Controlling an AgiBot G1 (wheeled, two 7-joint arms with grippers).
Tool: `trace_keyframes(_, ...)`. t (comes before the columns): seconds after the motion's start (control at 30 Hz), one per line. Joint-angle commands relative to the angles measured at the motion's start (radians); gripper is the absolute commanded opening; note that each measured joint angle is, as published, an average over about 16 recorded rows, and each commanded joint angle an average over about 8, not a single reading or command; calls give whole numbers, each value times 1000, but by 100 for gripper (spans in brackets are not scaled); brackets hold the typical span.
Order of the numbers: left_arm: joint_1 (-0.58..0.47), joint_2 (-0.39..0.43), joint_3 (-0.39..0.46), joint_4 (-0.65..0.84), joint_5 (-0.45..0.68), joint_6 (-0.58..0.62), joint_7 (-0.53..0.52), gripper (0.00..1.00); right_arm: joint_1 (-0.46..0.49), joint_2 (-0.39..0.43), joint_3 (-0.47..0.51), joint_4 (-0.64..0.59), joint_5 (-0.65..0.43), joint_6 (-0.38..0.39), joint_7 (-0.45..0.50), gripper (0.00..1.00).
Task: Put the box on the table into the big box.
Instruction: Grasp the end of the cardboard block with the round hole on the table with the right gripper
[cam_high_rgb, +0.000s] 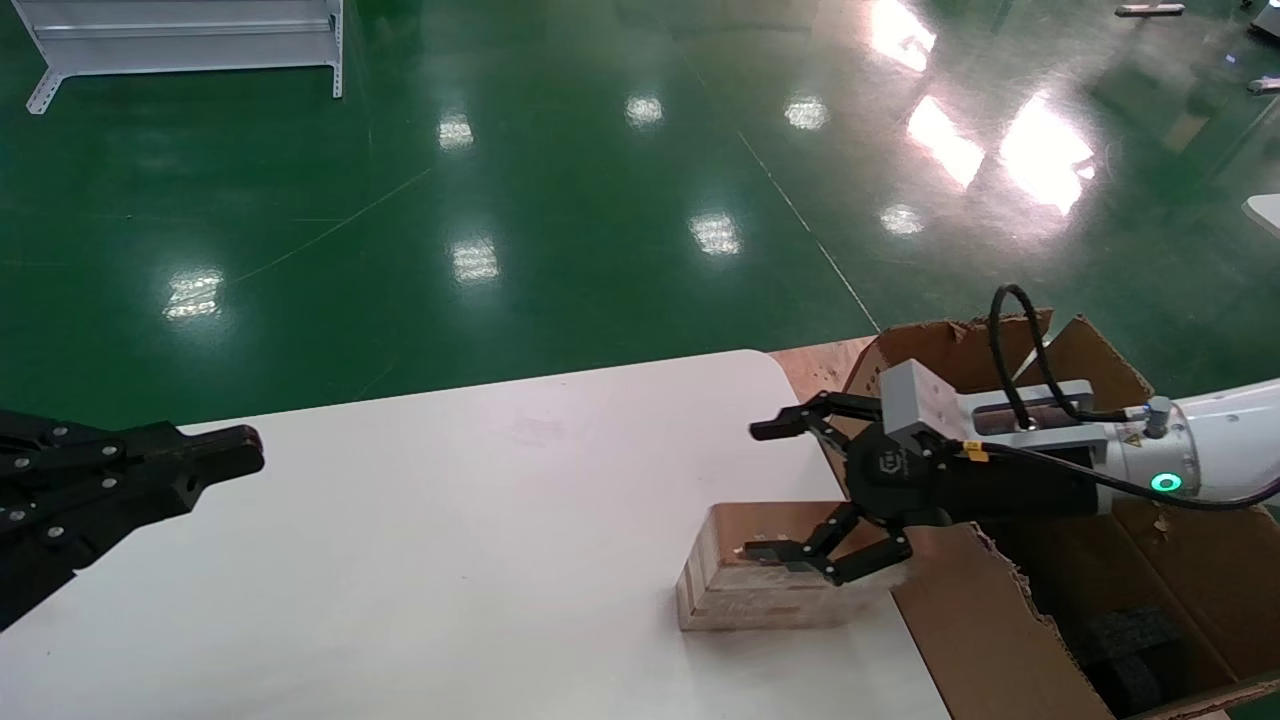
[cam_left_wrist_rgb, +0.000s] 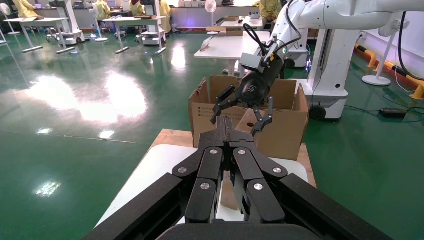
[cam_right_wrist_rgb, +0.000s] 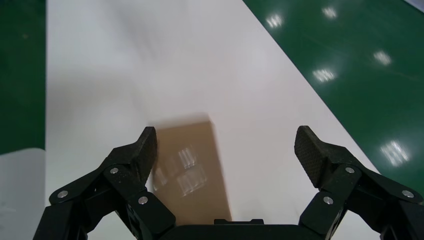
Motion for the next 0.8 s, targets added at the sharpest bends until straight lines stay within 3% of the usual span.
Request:
trace_keyframes(0.03, 0, 0, 0, 0, 0, 0, 0, 0, -1, -2, -13, 16, 26, 0, 6, 100)
trace_keyframes(0.8, 0, 0, 0, 0, 0, 0, 0, 0, 18, 71, -167, 5, 148, 4, -38, 100)
